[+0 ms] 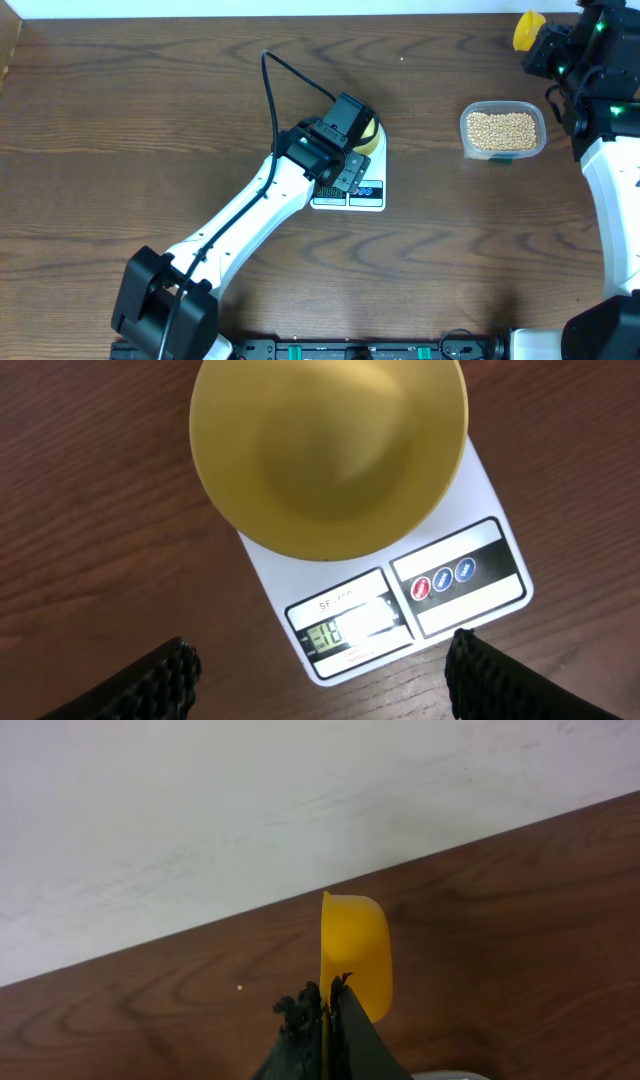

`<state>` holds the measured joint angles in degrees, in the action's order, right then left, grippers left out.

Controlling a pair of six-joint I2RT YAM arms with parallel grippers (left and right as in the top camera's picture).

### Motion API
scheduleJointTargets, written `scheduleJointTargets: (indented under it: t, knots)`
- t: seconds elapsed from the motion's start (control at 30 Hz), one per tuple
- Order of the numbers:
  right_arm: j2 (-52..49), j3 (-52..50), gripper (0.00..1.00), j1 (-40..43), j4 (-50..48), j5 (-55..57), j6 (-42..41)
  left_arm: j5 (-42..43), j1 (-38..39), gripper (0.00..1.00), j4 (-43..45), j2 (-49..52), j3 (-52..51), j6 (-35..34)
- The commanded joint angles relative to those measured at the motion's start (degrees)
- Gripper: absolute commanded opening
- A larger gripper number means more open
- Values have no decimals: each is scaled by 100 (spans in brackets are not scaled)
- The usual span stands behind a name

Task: Scoop item into bowl and weigh 50g on scale
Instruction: 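Raise the left gripper back above the scale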

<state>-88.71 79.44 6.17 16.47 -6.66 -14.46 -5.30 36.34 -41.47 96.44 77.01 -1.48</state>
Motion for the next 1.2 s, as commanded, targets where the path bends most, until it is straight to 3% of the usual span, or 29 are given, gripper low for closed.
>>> scheduleJointTargets:
  t: [0.0, 0.2, 0.5, 1.0, 1.17]
  knots:
    - [-48, 48, 1, -26, -22, -17, 153, -107, -22, 81, -122, -203, 46, 170]
    - [-50, 48, 1, -26, -35, -17, 149, 612, -136, 81, -334, -997, 46, 920]
    - [-48, 48, 1, -26, -37, -17, 149, 636, -407, 81, -455, -2070, 46, 938]
    - [-50, 48, 1, -26, -31, -17, 151, 664, -407, 81, -621, -2076, 46, 940]
    - [-50, 48, 1, -26, -42, -20, 149, 1569, -632, 81, -874, -2092, 46, 1390]
